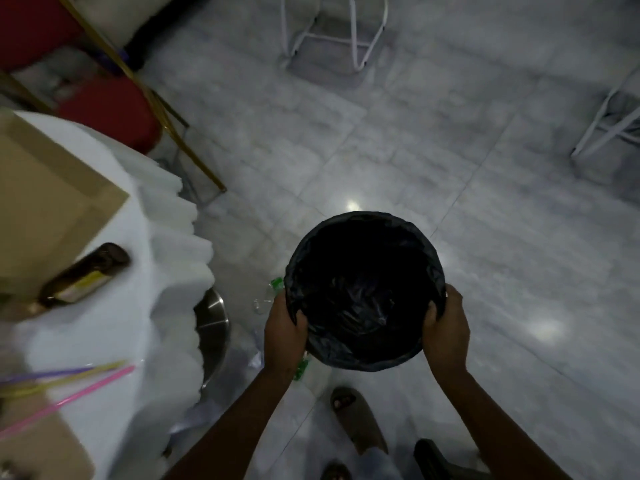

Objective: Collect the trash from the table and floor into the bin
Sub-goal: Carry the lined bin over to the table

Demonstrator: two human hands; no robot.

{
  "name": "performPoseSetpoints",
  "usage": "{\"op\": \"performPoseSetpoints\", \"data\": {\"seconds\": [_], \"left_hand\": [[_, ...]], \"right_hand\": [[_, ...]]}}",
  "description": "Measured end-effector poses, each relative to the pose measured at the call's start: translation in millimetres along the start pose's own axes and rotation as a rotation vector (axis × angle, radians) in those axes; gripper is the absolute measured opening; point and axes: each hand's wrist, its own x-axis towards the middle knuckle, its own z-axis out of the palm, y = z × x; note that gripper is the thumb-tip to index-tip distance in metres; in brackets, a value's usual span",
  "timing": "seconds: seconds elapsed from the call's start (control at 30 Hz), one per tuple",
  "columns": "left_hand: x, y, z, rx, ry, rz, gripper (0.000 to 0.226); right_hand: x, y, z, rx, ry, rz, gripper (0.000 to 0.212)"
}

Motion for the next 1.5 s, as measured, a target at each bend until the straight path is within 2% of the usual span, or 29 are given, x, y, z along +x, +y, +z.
{"op": "performPoseSetpoints", "data": {"seconds": [0.17,0.3,0.47,0.57,0.63,0.73,0.9,1.07,1.23,1.4,1.5], "left_hand": [[-32.5,85.2,-82.1,-0.09,0.117,0.083,0.034],[-74.0,139.9,-146.9,-0.143,0.172,0.109,0.039],[-140.2,182.7,-223.2,-0.187,0.26,0.114,0.052],[-180.6,191.5,-261.6,-0.216,0.346,0.054,0.05],[-202.8,187.9,-282.0,-0.24,0.418,0.018,0.054],[-238.3,177.0,-315.1,-0.268,0.509,-0.026,0.047],[-295.2,149.9,-362.3,-0.256,0.658,-0.113,0.048],[-356.0,116.5,-398.2,-0.273,0.821,-0.244,0.048],[-417.7,75.6,-421.4,-0.289,0.912,-0.351,0.046],[-466.1,36.7,-439.2,-0.558,0.904,-0.464,0.044],[-486.0,11.5,-450.2,-0.566,0.829,-0.497,0.041]], "right_hand": [[-12.4,-93.1,-76.4,0.084,0.021,-0.044,0.033],[-31.9,-157.0,-132.1,0.153,0.023,-0.055,0.034],[-68.1,-230.3,-187.9,0.232,-0.018,-0.094,0.033],[-92.7,-269.8,-208.5,0.247,-0.087,-0.145,0.033],[-108.2,-293.5,-215.2,0.262,-0.145,-0.195,0.033],[-137.6,-327.0,-216.0,0.277,-0.251,-0.264,0.032],[-187.4,-365.3,-194.8,0.288,-0.397,-0.363,0.028],[-244.7,-392.2,-164.8,0.276,-0.544,-0.496,0.028],[-303.8,-404.2,-133.3,0.287,-0.694,-0.628,0.028],[-357.1,-405.0,-104.2,0.277,-0.851,-0.72,0.031],[-379.6,-405.9,-88.5,0.26,-0.917,-0.774,0.03]]}}
